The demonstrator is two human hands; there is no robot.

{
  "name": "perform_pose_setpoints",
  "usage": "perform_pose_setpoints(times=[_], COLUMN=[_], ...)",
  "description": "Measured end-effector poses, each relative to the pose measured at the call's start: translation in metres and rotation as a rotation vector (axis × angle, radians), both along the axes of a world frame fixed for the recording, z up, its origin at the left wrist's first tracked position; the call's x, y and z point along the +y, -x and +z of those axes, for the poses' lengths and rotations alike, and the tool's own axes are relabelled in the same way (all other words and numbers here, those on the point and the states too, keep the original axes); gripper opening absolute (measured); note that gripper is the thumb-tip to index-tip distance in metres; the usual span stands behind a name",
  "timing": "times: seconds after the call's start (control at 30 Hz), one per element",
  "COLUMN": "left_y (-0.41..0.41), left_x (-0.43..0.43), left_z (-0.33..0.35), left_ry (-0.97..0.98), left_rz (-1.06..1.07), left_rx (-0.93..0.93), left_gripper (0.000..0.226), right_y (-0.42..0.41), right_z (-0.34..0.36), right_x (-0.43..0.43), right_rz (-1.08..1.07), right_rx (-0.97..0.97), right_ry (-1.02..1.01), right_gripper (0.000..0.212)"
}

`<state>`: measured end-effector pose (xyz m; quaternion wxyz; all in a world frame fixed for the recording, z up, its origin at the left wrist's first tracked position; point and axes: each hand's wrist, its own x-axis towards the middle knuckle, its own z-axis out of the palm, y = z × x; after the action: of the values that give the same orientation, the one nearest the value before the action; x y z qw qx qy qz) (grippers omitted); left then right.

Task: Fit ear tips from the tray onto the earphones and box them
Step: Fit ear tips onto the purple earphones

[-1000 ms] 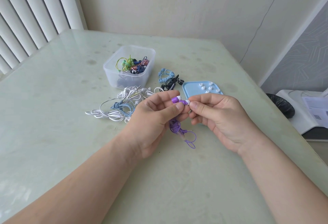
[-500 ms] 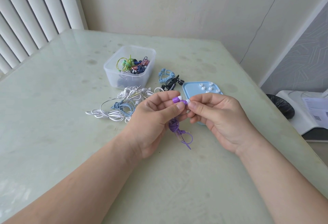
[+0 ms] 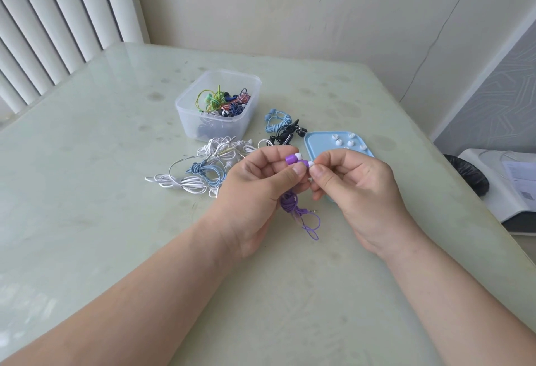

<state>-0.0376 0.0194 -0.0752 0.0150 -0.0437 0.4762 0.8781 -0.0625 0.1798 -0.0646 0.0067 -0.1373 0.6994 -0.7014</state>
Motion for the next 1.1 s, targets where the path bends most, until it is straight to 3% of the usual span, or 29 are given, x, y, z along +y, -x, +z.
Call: perform_pose_setpoints(times=[0.53, 1.1], left_y=[-0.0004, -0.0020], left_x=[0.0000, 0.0008], left_z=[-0.0003, 0.0030], left_ry=[-0.013, -0.009], left_rz=[0.013, 0.015], left_rx=[-0.007, -0.017], left_gripper=[0.025, 0.027], right_y=[-0.0054, -0.0053], right_z=[0.0035, 0.0057], right_x=[-0.0058, -0.0062], right_rz=[-0.142, -0.093], right_rx=[-0.007, -0.084], right_ry=[0.079, 0.139], right_gripper=[0.010, 0.008])
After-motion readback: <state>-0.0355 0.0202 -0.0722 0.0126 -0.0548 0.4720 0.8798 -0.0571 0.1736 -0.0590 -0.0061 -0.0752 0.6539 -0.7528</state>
